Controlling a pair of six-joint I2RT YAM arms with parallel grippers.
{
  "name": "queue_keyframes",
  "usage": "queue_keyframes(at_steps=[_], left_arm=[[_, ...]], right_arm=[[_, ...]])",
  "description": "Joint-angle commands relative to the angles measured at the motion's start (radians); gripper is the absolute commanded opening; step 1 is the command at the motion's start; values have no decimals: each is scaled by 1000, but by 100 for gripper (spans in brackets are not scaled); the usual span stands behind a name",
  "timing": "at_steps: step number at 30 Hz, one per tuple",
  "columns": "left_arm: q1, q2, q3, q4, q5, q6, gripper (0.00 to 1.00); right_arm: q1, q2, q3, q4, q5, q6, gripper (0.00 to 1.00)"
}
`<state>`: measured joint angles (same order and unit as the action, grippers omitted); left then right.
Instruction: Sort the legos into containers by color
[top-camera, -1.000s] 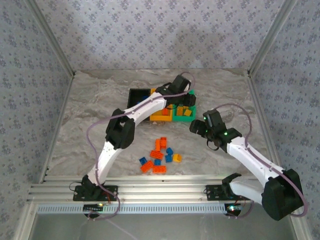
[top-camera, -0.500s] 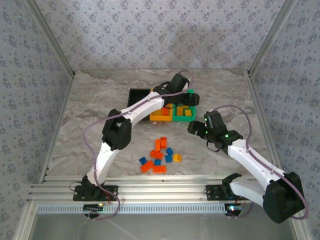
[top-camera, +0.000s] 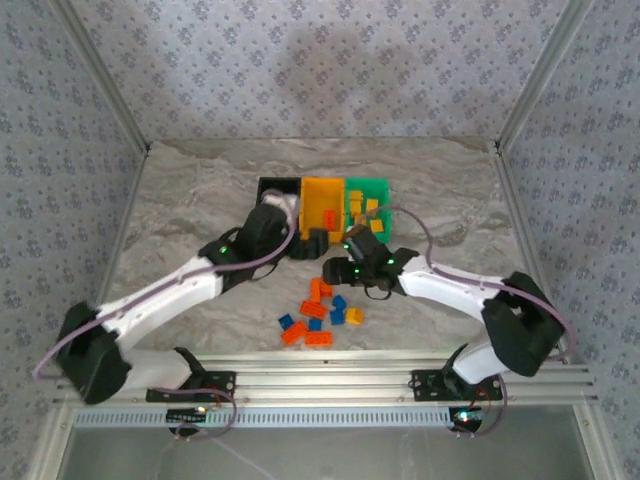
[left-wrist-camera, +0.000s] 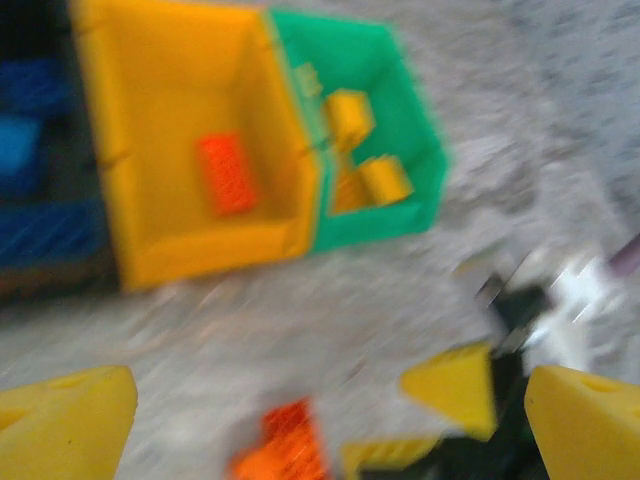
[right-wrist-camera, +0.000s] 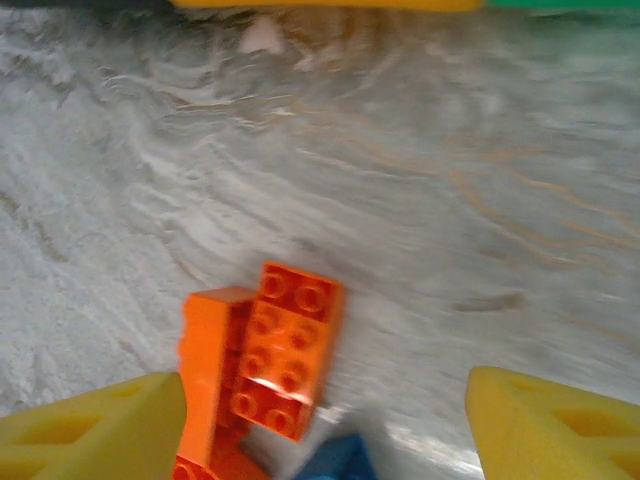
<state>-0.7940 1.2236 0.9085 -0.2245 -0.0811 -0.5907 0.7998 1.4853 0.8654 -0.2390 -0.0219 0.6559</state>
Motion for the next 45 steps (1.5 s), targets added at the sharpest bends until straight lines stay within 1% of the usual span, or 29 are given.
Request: queue_keyframes(at_steps=[1,4,6,10,13,16,24,25,26,28,30,35,39,42,45], left_arm=[[1,-160,-136,-124,-169,-59,99],[14,-306,-227,-217,-221,-98,99],[31,-380,-266,-267,-235,-114,100],[50,-480,-305,-314,-247,-130,100],[54,-510,-314,-318,-256,-134,99],[56,-515,-313,-318,-256,-128,100],[61,-533,-314,-332,-264,-126,99],[62,-537,-315,-334,-265,-126,99],[62,-541,-315,-335,-265,-126,99],[63,-549,-313,-341,-267,-128,99],[63,-556,-311,-346,-267,-127,100],[64,-561,-307,-352,-267,-126,100],[65,-561,-304,-353,-271,-127,100],[64,-561,-303,-355,-277,-128,99],[64,-559,-304,-350,-278,-129,99]], right_arm=[[50,61,81,-2,21,-18,69],[86,119,133,-13,0,-18,60],[105,157,175,-50,9,-18,56],[141,221,244,-136,74,-18,51],[155,261,284,-196,125,-18,46],[166,306,318,-248,149,-18,44],[217,409,416,-350,226,-19,40],[224,420,426,-358,236,-53,39],[227,430,435,-358,246,-57,38],[233,459,461,-413,270,-66,37],[236,478,477,-430,276,-74,34],[231,457,476,-388,278,-102,26],[218,385,464,-325,304,-135,22],[182,297,463,-290,317,-164,21],[123,238,488,-269,297,-194,21]])
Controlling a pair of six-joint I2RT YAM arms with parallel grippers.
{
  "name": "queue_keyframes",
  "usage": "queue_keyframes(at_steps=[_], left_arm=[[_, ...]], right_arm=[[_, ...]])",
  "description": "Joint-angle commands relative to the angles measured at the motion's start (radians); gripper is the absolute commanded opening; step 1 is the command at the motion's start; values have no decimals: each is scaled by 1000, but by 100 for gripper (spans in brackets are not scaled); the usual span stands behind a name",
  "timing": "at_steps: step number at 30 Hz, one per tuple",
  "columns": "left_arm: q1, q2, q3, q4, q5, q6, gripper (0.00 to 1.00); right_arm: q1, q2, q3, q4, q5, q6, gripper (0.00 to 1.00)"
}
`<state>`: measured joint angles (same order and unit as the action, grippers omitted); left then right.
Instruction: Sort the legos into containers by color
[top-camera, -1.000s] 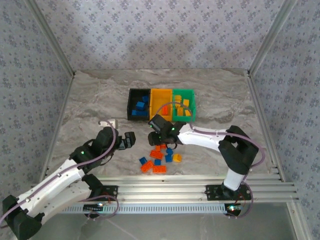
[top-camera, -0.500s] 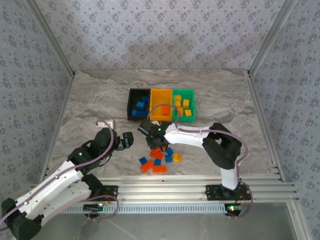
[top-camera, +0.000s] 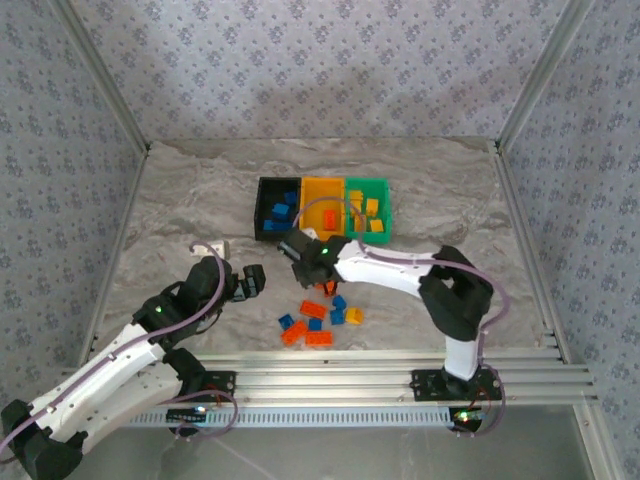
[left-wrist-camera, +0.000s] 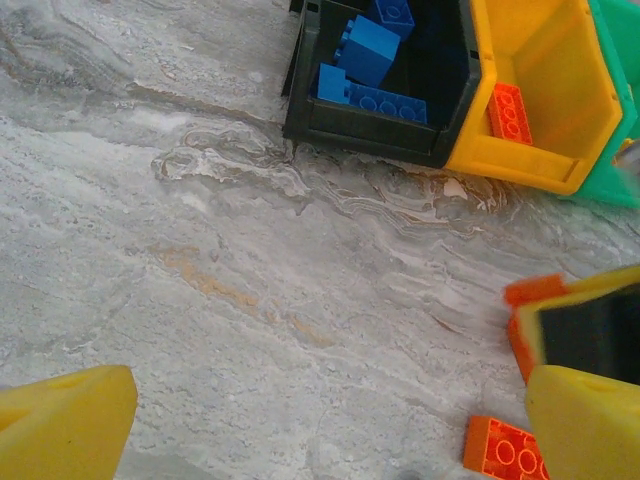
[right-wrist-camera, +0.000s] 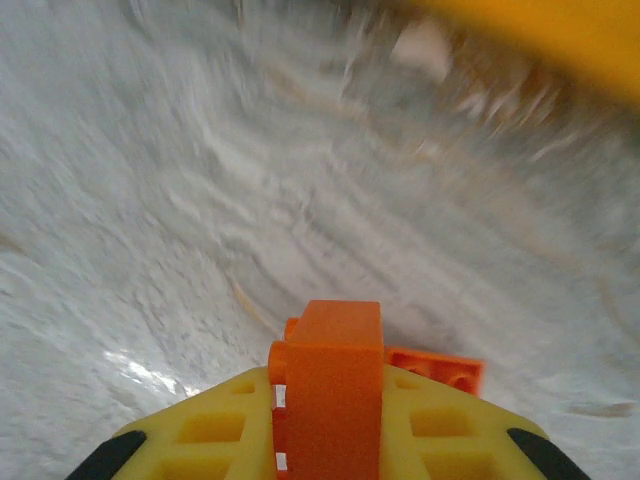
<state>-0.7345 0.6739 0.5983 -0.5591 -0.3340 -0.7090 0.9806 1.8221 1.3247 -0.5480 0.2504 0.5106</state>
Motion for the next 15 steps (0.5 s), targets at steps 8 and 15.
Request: queue_keyframes(at_steps=[8,15], left_arm=[[5,8,-12,28,7,-9,100],[5,34,-26,31,31,-15,99]], right_arm=[[-244,41,233,91,-86,-94,23],[-302,242,460,32,-60,-116,25]])
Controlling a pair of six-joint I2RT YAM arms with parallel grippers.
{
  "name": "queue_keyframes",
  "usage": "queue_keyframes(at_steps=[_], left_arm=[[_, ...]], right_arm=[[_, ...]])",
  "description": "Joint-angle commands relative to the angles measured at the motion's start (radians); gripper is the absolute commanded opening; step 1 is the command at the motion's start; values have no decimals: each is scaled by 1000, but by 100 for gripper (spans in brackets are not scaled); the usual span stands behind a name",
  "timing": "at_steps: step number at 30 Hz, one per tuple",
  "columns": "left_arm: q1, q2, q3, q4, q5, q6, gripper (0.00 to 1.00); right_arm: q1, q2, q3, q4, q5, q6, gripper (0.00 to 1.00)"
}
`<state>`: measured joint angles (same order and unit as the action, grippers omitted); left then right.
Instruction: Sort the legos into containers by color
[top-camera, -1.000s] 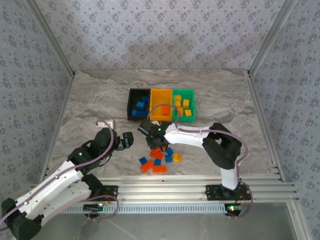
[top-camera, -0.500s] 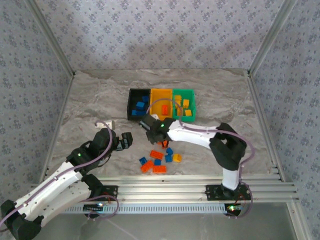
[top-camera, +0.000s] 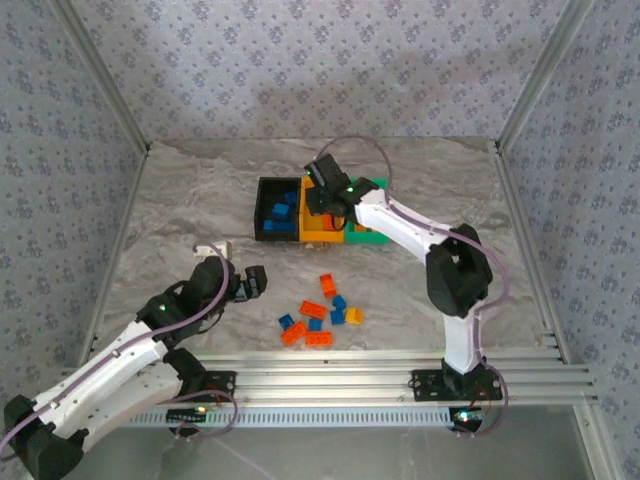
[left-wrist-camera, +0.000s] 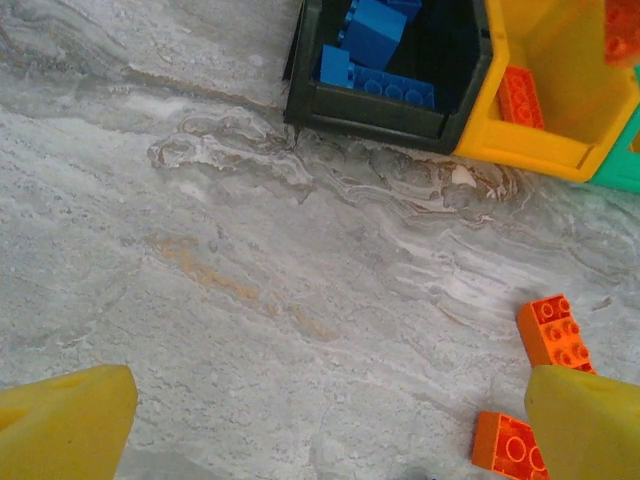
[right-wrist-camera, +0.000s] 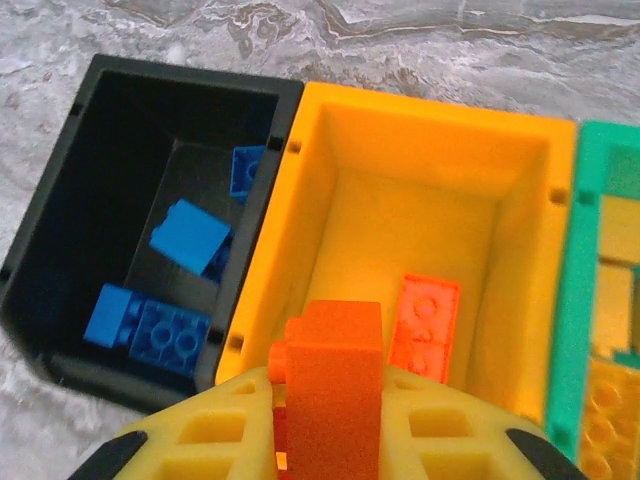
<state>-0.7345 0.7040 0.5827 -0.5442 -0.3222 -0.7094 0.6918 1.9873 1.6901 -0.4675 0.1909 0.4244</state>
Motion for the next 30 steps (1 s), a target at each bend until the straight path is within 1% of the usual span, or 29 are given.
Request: queue_keyframes(at_steps=[1,4,6,8,11,13,17,21,25,30], left_arm=[[6,5,-12,18,24,-14,100],[6,7,-14,18,30,-13,100],[6,8,-14,20,35,-9,100],[7,9,-14,20,39,-8,99],[7,8,-10,13,38,-9,100],[7,0,-5,6,33,-8,99],[8,-21,-8,2,21,-9,100],[10,-28,-19,8,12,-17,99],[11,-24,-35,20,11,-31,99],[12,-23,-46,25,7,-43,99]], right_arm=[[-18,99,119,-56,2,-30,27],[-25,142,171,-63,-3,-29,36],[-29,146,184,-59,-8,-29,48],[-29,129,185,-54,-13,-28,62],[-25,64,139,-38,-10,-27,71],[-16,-2,70,-30,-21,-15,73],[13,-158,-127,-25,-69,45,76],[55,-263,-305,-49,-101,89,77],[94,-275,-411,-74,-160,123,77],[152,-207,-458,-64,-168,140,78]])
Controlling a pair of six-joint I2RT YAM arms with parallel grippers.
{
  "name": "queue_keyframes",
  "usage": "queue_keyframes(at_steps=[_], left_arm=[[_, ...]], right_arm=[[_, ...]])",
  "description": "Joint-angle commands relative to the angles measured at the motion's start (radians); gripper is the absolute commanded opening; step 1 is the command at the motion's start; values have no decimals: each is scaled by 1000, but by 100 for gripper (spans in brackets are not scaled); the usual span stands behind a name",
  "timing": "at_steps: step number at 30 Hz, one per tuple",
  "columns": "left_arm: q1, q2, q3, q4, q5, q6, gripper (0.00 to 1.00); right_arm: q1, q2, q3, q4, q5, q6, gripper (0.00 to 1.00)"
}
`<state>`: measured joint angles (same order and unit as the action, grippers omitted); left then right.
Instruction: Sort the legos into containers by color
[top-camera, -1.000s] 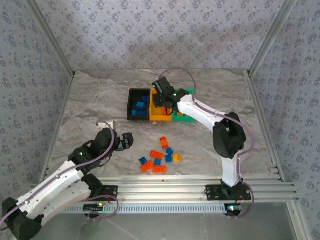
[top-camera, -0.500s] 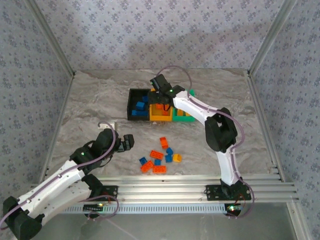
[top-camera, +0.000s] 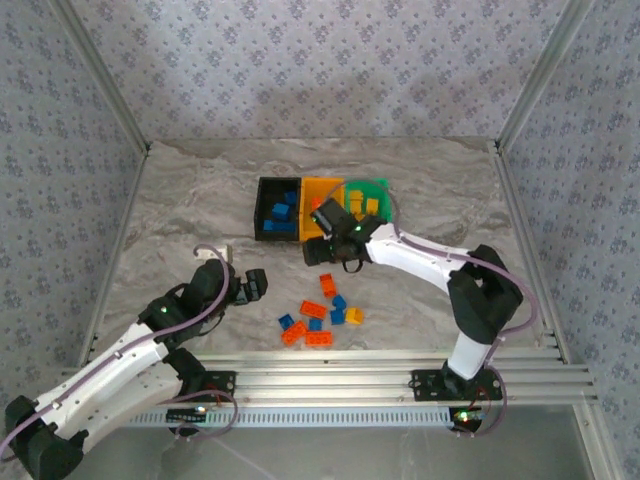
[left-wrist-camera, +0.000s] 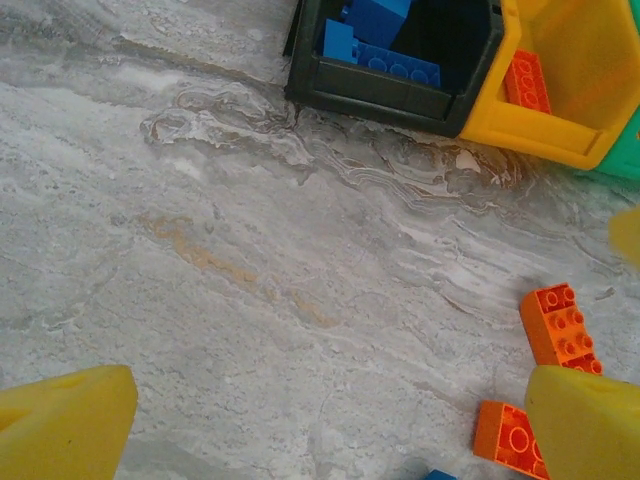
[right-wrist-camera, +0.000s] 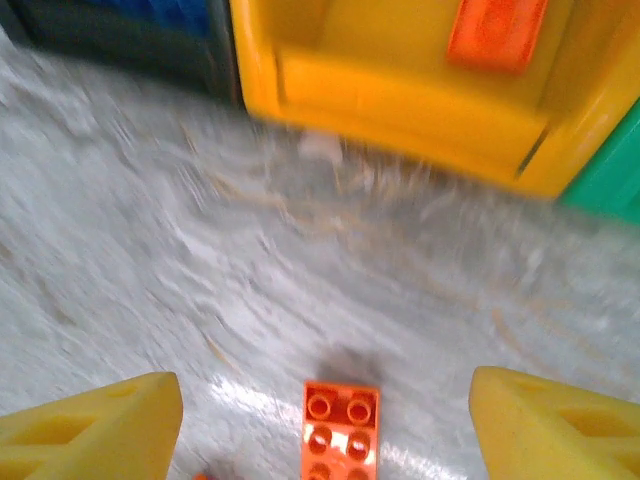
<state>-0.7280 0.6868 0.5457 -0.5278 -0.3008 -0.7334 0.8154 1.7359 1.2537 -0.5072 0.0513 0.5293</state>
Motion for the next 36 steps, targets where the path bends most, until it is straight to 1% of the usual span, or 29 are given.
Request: queue_keyframes(at_steps=[1,4,7,10,13,18,21,24,28,31,34,36], left_arm=[[6,-8,-8,8,-15,-19,99],[6,-7,-11,2,-15,-20,100],[7,-9,-16,1,-18,-21,99],[8,-9,-20,4,-17,-21,100],[10,-9,-21,6,-19,-24,99],[10,-9,-23,8,-19,-25,100],[11,-7,-25,11,-15,-27,99],[10,-1,-27,17,-12,-31,99],[11,6,-24,21,-7,-32,99],[10,12,-21,24,-5,-28,99],[11,22,-20,31,0,-29,99],[11,32,-18,38,8,-29,99]], right_arm=[[39,56,-25,-21,-34,35,78],[67,92,-30,-27,-16,34,77],[80,135,-23,-56,21,35,72],[87,171,-23,-80,47,34,63],[91,190,-29,-87,53,35,52],[89,196,-32,-75,56,30,44],[84,163,-36,-40,67,20,38],[76,117,-35,-2,77,7,35],[53,42,-14,20,88,-15,35],[18,-8,4,16,68,-24,35],[-41,-12,60,6,52,-40,35],[-84,20,128,5,37,-54,35]])
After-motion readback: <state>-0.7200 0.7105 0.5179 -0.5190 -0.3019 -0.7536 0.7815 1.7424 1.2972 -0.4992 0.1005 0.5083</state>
